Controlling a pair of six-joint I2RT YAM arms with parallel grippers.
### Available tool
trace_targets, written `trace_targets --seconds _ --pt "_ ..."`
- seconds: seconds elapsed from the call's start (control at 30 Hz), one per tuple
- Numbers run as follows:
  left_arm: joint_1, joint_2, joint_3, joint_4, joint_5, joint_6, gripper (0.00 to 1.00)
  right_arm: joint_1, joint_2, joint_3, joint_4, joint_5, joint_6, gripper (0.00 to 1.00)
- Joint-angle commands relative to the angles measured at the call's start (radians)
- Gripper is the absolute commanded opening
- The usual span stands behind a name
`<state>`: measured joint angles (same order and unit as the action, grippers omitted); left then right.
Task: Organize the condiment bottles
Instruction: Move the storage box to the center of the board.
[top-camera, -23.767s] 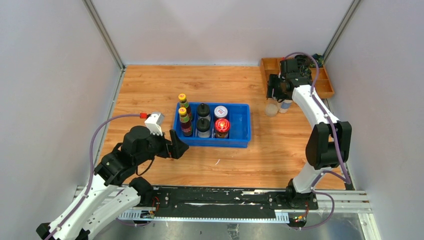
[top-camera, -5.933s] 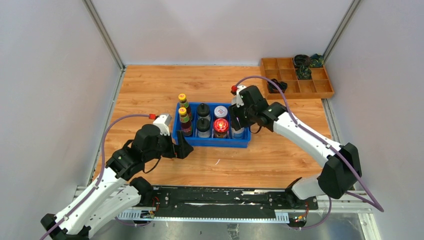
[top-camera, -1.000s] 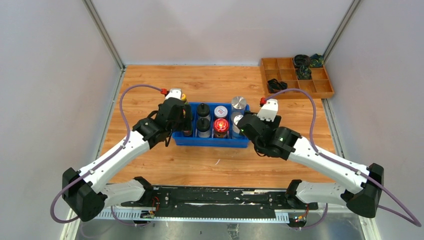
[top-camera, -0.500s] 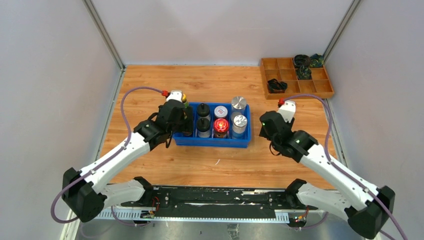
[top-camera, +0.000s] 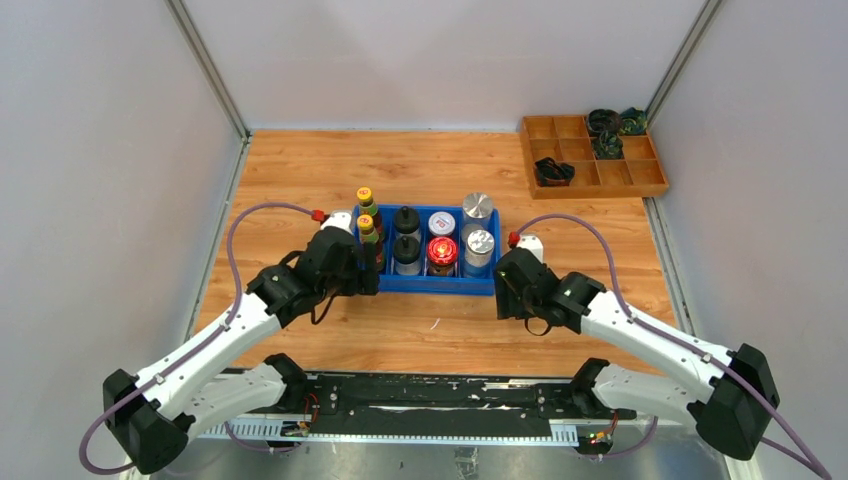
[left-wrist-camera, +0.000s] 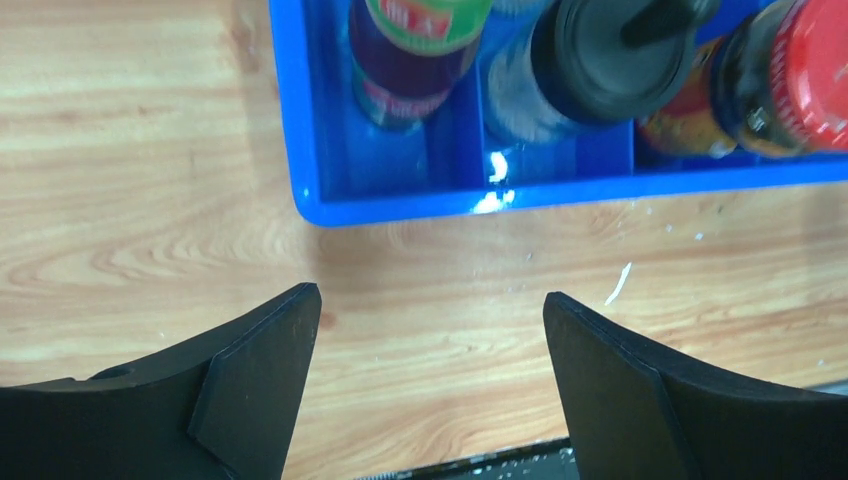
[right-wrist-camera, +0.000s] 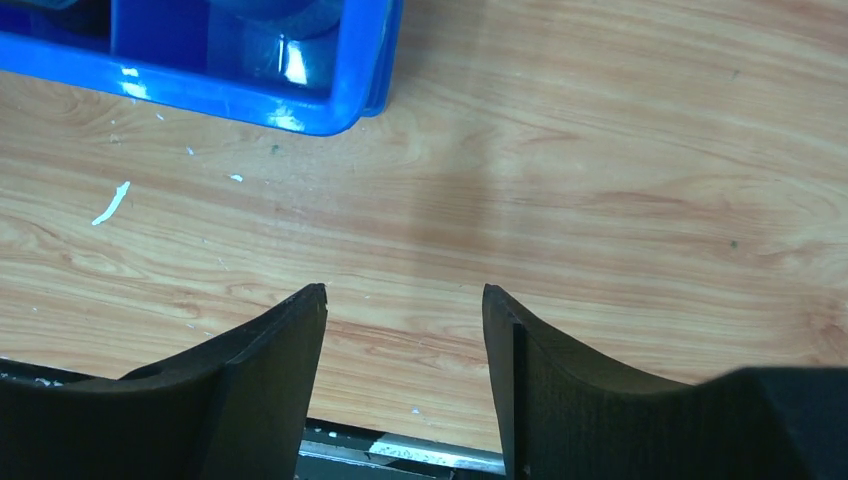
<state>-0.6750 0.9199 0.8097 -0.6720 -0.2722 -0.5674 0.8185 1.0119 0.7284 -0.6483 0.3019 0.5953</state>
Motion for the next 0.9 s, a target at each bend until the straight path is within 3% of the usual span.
trace_targets --seconds 0.0,0.23,0.4,0.87 --pt "-0.050 -0.018 -0.065 -0.017 -0.016 -0.084 0.88 0.021 -0.013 -0.065 0.058 -0.044 0.021 0.64" --pt "-0.057 -0.084 -0.249 0.218 -0.007 -0.185 0.88 0.018 -0.020 -0.197 0.396 -0.058 0.080 0.65" --pt "-0.057 -0.013 -0.268 0.302 -0.003 -0.175 0.88 0.019 0.036 -0.235 0.576 -0.040 0.082 0.65" --pt "-0.057 0.134 -0.261 0.416 -0.058 -0.089 0.89 0.016 0.145 -0.216 0.640 0.066 0.095 0.62"
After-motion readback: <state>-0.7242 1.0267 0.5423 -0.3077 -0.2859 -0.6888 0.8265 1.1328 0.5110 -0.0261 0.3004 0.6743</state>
